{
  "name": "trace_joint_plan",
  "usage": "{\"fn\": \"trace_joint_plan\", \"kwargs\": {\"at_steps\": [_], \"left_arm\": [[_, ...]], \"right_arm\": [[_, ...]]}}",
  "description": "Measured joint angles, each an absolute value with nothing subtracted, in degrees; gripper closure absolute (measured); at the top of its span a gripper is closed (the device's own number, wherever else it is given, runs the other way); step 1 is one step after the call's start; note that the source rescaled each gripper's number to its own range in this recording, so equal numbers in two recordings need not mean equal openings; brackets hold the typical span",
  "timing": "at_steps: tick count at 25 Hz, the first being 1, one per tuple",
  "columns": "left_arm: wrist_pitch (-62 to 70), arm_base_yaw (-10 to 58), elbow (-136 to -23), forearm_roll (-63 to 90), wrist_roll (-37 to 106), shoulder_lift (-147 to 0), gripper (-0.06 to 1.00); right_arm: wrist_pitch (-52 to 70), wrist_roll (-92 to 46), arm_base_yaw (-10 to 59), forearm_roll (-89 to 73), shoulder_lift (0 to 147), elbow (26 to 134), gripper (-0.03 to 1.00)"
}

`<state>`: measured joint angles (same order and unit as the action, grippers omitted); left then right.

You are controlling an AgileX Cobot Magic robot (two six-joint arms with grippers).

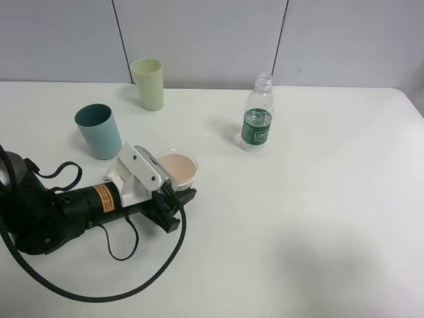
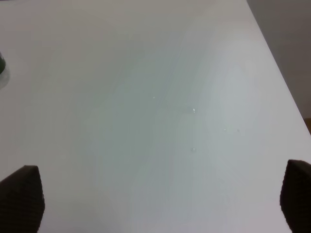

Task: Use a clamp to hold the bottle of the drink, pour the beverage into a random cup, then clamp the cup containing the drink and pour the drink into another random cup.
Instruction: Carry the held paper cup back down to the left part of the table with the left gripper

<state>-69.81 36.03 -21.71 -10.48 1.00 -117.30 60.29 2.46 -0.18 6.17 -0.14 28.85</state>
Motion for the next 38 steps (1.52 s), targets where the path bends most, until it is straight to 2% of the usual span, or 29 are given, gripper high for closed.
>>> {"fn": "trace_joint_plan", "kwargs": {"at_steps": [21, 24, 26, 30, 38], "left_arm": [[-72.6, 36.0, -21.8, -10.3, 1.1, -119.3, 0.94], [-70.9, 36.0, -21.7, -10.4, 1.1, -119.6, 0.73], [-70.1, 36.0, -21.7, -10.4, 1.1, -120.0, 0.65], [-69.9, 36.0, -21.7, -10.5, 1.1, -120.0, 0.62], [-69.8, 36.0, -16.9, -9.6, 1.1, -115.1, 0.62]], "right_arm": [[60.3, 2.5, -0.2, 6.2, -0.1, 28.9, -0.03], [60.3, 2.5, -0.2, 6.2, -0.1, 28.9, -0.03], [60.3, 2.5, -0.2, 6.2, -0.1, 28.9, -0.03], [60.3, 2.5, -0.2, 6.2, -0.1, 28.9, -0.03], [60.3, 2.5, -0.2, 6.2, -0.1, 28.9, -0.03]]}}
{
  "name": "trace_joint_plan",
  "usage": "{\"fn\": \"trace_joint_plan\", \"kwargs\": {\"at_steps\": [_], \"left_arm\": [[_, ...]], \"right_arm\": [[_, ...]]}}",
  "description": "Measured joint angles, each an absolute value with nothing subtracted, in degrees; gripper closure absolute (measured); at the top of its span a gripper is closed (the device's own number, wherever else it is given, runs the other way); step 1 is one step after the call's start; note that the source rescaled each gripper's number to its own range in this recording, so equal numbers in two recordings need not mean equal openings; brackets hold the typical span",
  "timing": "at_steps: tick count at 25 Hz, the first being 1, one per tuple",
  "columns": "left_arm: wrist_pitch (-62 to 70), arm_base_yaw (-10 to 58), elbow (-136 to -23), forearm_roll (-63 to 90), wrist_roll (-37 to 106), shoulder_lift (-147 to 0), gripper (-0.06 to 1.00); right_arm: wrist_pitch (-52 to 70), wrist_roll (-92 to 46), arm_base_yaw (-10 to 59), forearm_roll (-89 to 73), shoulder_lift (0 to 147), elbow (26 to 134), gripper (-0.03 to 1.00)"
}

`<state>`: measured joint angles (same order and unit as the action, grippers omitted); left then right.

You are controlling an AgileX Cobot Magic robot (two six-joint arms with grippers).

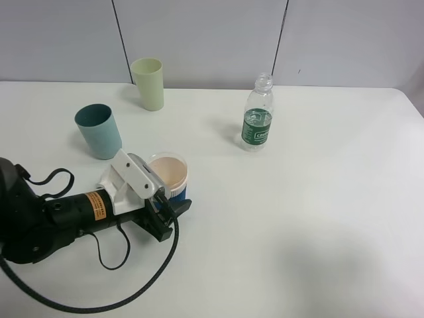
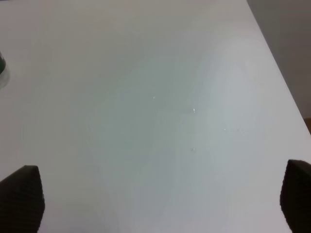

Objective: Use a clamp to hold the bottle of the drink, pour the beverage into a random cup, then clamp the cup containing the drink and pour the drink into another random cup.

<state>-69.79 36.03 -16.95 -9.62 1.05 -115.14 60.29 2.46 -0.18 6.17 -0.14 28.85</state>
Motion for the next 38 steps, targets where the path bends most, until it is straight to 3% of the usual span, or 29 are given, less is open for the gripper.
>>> {"fn": "trace_joint_plan", "kwargs": {"at_steps": [20, 24, 33, 35, 38], "left_arm": [[-69.8, 36.0, -0.4, 2.2, 1.2, -92.8, 0.61], [-69.8, 36.0, -0.3, 5.6, 1.2, -86.5, 0.52], [-69.8, 36.0, -0.3, 18.1, 1.4, -74.5, 0.48], [-69.8, 36.0, -0.7, 19.7, 2.9, -72.5, 0.39], [-69.7, 36.0, -1.9, 20.2, 6.6, -70.0, 0.10]], "right_arm": [[60.3, 2.5, -0.2, 6.2, -0.1, 28.9, -0.03], [60.3, 2.5, -0.2, 6.2, -0.1, 28.9, -0.03], [60.3, 2.5, -0.2, 6.2, -0.1, 28.9, -0.03], [60.3, 2.5, -0.2, 6.2, -0.1, 28.9, -0.03], [60.3, 2.5, -0.2, 6.2, -0.1, 28.9, -0.03]]}}
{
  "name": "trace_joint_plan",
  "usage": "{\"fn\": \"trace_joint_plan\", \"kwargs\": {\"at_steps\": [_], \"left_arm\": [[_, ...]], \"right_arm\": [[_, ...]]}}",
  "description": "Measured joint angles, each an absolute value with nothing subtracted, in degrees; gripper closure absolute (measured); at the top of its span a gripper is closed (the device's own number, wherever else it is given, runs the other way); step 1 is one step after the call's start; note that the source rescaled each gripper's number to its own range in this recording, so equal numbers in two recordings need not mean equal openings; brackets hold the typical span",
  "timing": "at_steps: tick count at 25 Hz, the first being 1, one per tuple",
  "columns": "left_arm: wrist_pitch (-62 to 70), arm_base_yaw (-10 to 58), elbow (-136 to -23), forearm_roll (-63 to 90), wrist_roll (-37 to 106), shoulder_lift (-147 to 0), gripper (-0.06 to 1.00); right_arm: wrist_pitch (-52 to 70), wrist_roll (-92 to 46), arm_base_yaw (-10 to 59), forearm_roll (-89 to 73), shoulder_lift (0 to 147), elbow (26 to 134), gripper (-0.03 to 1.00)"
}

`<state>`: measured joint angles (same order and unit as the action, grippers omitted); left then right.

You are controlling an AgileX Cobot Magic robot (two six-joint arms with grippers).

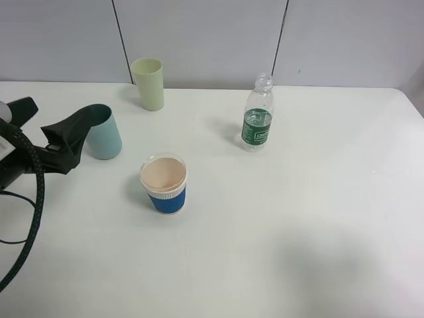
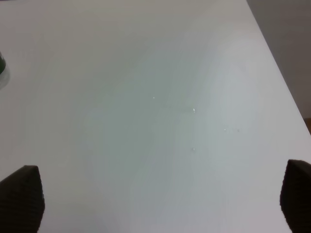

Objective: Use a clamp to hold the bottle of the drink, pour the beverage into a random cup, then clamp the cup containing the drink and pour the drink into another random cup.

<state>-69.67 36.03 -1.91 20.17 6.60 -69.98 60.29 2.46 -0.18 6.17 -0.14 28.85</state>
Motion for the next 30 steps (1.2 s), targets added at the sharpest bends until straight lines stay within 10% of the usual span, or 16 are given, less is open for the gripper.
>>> {"fn": "trace_joint_plan", "kwargs": {"at_steps": [21, 30], "left_arm": [[-28.8, 36.0, -26.7, 19.4, 27.0, -57.0, -0.05], [-2.9, 31.4, -32.1, -6.0, 2.8, -51.9, -0.05]], "right_arm": [[60.3, 2.5, -0.2, 6.2, -0.1, 28.9, -0.03], [60.3, 2.5, -0.2, 6.2, -0.1, 28.9, -0.03]]}}
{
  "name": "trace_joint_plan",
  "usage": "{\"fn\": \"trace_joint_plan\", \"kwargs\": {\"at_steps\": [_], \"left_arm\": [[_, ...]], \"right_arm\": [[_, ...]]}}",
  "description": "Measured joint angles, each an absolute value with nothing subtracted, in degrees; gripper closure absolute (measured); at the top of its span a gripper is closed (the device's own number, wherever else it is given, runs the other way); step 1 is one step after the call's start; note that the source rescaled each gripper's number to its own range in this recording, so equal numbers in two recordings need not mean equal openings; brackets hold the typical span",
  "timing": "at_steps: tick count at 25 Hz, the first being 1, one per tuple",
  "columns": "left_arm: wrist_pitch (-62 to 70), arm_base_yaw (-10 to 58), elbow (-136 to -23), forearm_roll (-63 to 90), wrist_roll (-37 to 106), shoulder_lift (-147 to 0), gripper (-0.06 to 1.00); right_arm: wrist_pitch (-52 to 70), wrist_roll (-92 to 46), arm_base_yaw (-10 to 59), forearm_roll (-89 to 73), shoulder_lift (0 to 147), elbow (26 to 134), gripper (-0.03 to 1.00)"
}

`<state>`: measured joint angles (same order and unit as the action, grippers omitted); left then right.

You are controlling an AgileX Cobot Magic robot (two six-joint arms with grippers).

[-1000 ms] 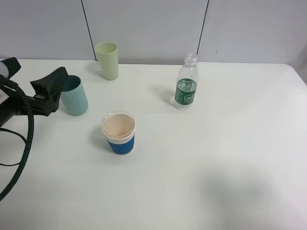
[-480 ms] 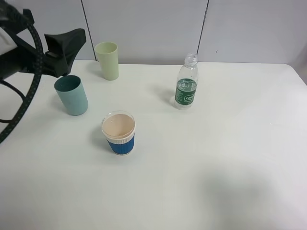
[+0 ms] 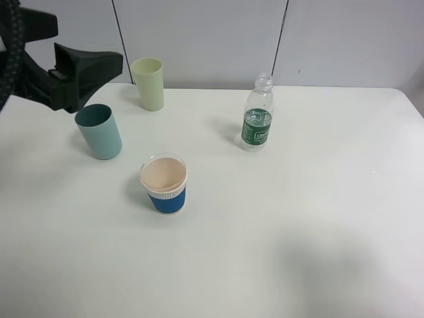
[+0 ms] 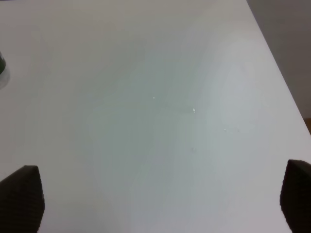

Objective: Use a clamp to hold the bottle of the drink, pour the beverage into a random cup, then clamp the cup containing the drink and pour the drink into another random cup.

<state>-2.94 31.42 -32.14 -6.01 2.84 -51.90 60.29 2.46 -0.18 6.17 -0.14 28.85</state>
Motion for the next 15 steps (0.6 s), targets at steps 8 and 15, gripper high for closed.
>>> {"fn": "trace_joint_plan", "kwargs": {"at_steps": [8, 15], "left_arm": [[15.7, 26.2, -32.2, -19.9, -15.0, -39.0, -0.05], [29.8, 23.3, -32.4, -20.1, -15.0, -24.6, -0.05]], "right_arm": [[60.3, 2.5, -0.2, 6.2, -0.1, 28.9, -0.03], [60.3, 2.5, -0.2, 6.2, -0.1, 28.9, -0.03]]}}
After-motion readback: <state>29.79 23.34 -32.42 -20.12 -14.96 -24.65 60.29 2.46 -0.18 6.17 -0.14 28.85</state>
